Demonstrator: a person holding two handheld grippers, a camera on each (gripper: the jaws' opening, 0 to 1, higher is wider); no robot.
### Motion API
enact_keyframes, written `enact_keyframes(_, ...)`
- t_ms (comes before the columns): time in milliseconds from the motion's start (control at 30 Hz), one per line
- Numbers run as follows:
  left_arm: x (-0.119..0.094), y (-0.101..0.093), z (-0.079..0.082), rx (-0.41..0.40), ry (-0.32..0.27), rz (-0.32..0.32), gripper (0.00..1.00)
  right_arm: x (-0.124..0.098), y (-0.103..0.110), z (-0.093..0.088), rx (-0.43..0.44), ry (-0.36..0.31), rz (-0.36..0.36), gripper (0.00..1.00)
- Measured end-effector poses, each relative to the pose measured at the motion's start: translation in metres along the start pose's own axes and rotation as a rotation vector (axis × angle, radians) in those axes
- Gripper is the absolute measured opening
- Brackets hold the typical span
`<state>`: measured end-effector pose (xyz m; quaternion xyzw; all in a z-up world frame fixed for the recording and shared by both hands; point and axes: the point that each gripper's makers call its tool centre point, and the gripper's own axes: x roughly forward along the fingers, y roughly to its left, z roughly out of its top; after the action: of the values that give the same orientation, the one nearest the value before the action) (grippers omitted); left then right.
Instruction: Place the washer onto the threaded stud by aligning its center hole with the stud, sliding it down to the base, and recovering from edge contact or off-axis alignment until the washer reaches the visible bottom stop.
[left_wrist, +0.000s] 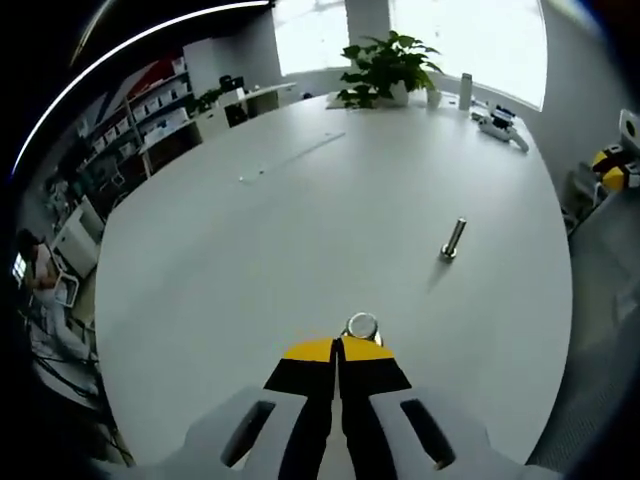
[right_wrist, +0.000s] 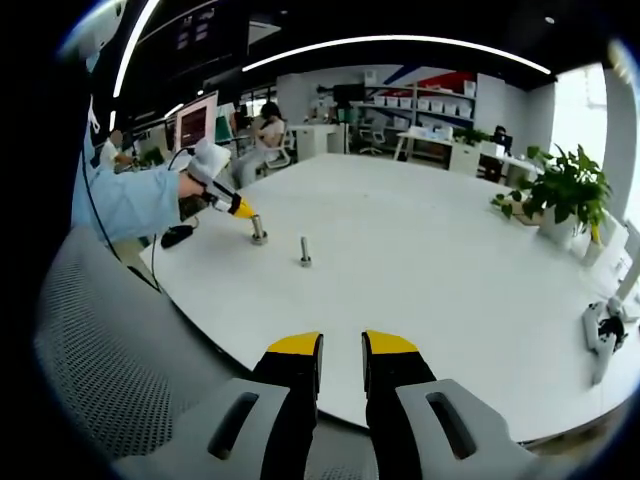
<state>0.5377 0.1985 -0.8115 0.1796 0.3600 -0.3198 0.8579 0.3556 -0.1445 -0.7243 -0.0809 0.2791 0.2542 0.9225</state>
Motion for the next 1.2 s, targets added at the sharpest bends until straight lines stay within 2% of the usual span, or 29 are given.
enact_keyframes(267,-0.012,0.001,0.002,-0.019,-0.024,0.019,0.00,0.000,0.000,0.000,-0.002,-0.001,0.004,0.18)
enact_keyframes(400,-0.028,-0.003,0.002,-0.017,-0.037,0.038,0.00,-0.001,0.001,0.000,-0.004,-0.004,0.004,0.18)
enact_keyframes(500,-0.043,-0.005,0.001,-0.063,-0.060,0.066,0.00,-0.001,0.002,0.001,-0.005,-0.005,0.005,0.18)
enact_keyframes(600,-0.057,-0.012,-0.001,-0.075,-0.072,0.078,0.00,-0.001,0.003,0.001,-0.007,-0.006,0.007,0.18)
enact_keyframes(700,-0.075,-0.018,-0.003,-0.077,-0.082,0.108,0.00,-0.001,0.004,0.001,-0.010,-0.007,0.010,0.18)
enact_keyframes(767,-0.089,-0.023,0.000,-0.117,-0.117,0.123,0.01,-0.001,0.004,0.001,-0.011,-0.010,0.012,0.18)
enact_keyframes(867,-0.116,-0.028,0.000,-0.119,-0.132,0.166,0.02,-0.002,0.005,0.002,-0.010,-0.016,0.014,0.18)
enact_keyframes(967,-0.134,-0.035,0.003,-0.145,-0.163,0.182,0.04,-0.002,0.006,0.003,-0.014,-0.023,0.017,0.18)
enact_keyframes(1100,-0.171,-0.050,0.012,-0.182,-0.257,0.225,0.10,-0.003,0.006,0.002,-0.019,-0.029,0.023,0.18)
enact_keyframes(1200,-0.189,-0.061,0.004,-0.174,-0.247,0.268,0.11,-0.006,0.005,0.002,-0.024,-0.043,0.025,0.18)
